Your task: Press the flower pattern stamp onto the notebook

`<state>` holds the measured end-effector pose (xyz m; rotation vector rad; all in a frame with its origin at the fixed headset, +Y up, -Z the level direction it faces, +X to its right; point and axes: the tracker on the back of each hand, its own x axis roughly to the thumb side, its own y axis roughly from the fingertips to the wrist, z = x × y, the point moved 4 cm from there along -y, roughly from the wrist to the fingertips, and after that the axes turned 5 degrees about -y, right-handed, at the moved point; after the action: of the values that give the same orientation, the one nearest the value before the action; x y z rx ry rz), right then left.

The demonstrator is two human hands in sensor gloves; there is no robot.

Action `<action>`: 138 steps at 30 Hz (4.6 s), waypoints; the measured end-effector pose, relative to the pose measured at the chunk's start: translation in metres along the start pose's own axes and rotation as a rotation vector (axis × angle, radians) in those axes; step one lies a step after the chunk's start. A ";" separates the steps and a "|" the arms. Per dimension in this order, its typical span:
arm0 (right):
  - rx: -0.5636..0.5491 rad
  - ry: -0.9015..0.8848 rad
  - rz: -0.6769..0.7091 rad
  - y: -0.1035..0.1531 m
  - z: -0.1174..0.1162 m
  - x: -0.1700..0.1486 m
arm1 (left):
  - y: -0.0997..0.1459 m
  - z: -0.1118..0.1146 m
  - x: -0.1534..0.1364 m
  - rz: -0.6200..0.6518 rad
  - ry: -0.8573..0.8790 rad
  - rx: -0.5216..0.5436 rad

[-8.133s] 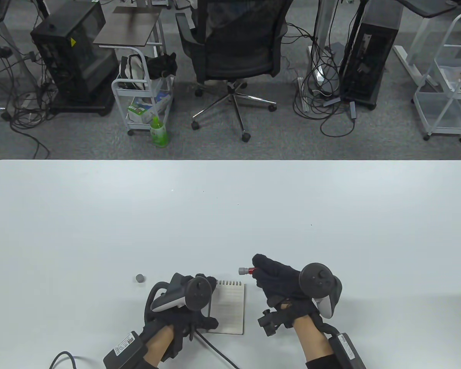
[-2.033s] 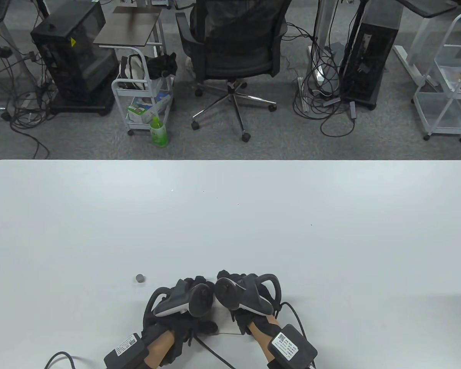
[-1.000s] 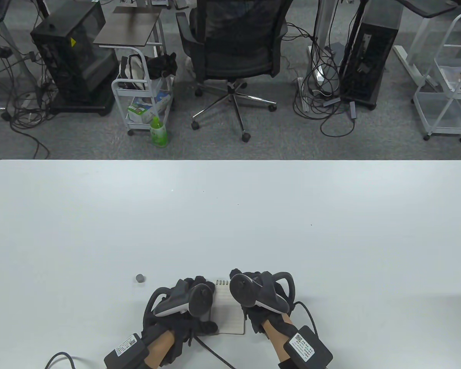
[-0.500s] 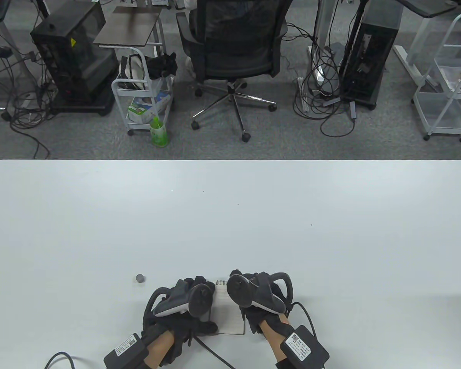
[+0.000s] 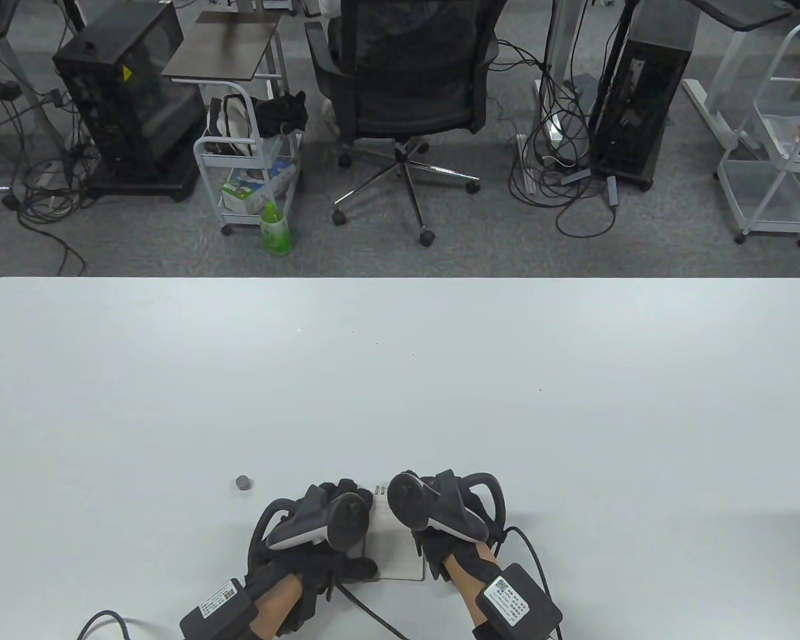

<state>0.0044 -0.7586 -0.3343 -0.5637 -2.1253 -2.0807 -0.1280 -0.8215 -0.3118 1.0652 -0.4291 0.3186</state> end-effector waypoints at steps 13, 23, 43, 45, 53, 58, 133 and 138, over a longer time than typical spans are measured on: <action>-0.003 -0.019 -0.024 0.001 -0.002 -0.001 | 0.000 0.000 0.000 0.000 -0.001 -0.001; -0.016 0.021 -0.012 0.002 0.001 0.002 | 0.000 0.001 0.000 -0.001 0.000 -0.002; -0.054 -0.084 0.097 0.003 0.015 0.023 | 0.000 0.001 0.000 -0.001 0.001 -0.002; -0.041 -0.082 0.112 0.003 0.012 0.027 | 0.000 0.001 0.000 -0.001 0.001 -0.002; -0.021 -0.075 0.126 0.000 0.005 0.032 | 0.000 0.001 0.000 -0.001 0.001 -0.002; -0.016 -0.060 0.133 -0.001 0.001 0.034 | 0.000 0.001 0.000 -0.001 0.001 -0.002; -0.040 -0.067 0.086 0.004 0.008 0.019 | 0.000 0.001 0.000 0.005 -0.006 -0.005; -0.026 -0.061 0.069 0.004 0.006 0.010 | 0.000 0.001 0.000 0.005 -0.006 -0.005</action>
<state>-0.0023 -0.7507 -0.3278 -0.7021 -2.0816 -2.0826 -0.1279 -0.8225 -0.3110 1.0605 -0.4375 0.3184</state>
